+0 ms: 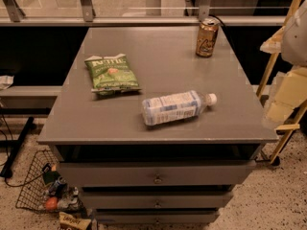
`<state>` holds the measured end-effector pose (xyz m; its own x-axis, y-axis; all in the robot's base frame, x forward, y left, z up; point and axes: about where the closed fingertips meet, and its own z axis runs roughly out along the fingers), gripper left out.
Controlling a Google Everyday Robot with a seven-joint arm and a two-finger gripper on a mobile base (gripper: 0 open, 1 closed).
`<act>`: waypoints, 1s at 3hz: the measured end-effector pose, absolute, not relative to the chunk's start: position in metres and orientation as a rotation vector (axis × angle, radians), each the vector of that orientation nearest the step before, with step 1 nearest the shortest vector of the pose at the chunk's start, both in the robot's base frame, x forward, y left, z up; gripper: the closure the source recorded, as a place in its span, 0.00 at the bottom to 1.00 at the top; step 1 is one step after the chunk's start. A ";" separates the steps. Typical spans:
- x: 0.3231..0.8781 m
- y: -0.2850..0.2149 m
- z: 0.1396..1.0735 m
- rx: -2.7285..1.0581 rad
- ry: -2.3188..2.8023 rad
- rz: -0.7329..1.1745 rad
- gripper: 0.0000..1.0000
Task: Move orange can near green jalapeno chip bag
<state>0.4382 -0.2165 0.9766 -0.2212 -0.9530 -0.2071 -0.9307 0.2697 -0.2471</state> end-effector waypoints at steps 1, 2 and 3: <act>0.438 -0.217 0.977 -1.724 2.231 -0.100 0.00; 0.457 -0.221 0.974 -1.659 2.217 -0.104 0.00; 0.532 -0.237 0.972 -1.455 2.183 -0.092 0.00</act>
Offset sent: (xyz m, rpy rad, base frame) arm 0.0684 -0.0183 -0.0146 0.1171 -0.1273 -0.1061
